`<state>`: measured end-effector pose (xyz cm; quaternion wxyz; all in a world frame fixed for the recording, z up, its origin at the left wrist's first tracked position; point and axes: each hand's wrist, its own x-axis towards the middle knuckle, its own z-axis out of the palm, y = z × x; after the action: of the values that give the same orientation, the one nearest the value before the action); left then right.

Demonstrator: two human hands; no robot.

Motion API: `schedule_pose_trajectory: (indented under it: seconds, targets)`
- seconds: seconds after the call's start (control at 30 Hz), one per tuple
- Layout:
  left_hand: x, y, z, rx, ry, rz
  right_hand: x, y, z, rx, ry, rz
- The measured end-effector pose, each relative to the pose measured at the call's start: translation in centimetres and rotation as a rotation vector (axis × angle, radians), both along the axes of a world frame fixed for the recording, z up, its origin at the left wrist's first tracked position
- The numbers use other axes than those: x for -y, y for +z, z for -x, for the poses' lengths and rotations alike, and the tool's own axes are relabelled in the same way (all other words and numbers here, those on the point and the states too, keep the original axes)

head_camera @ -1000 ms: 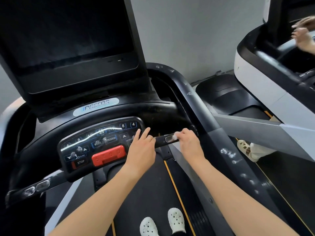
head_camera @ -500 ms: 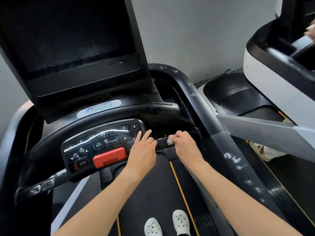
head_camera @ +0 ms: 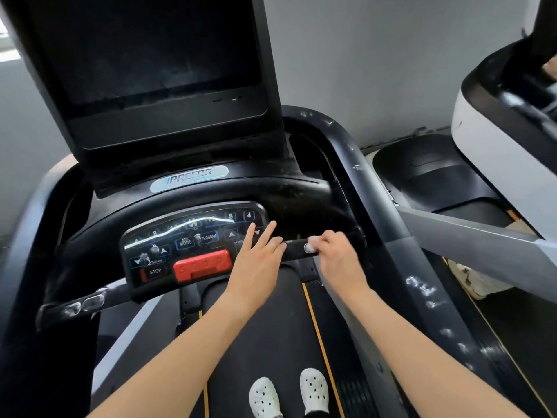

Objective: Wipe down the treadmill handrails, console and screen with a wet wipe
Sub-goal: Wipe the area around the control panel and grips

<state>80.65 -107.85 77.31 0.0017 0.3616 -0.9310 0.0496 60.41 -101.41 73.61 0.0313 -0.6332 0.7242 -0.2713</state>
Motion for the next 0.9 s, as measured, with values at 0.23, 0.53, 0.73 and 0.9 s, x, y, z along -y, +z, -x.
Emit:
schedule_pose_trajectory:
  seconds: [0.23, 0.53, 0.73, 0.9]
  targets:
    - [-0.4, 0.5, -0.5, -0.039, 0.135, 0.070, 0.5, 0.0, -4.6, 0.035, -0.141, 0.014]
    - [0.2, 0.4, -1.4, -0.044, 0.153, 0.051, 1.0, 0.0, -1.7, 0.054, -0.022, 0.046]
    - [0.2, 0.9, -1.4, -0.009, 0.150, 0.043, 1.6, 0.4, -6.3, 0.060, 0.076, 0.080]
    - [-0.2, 1.2, -1.1, -0.024, 0.170, 0.025, 1.5, 0.2, -3.3, 0.022, 0.256, 0.068]
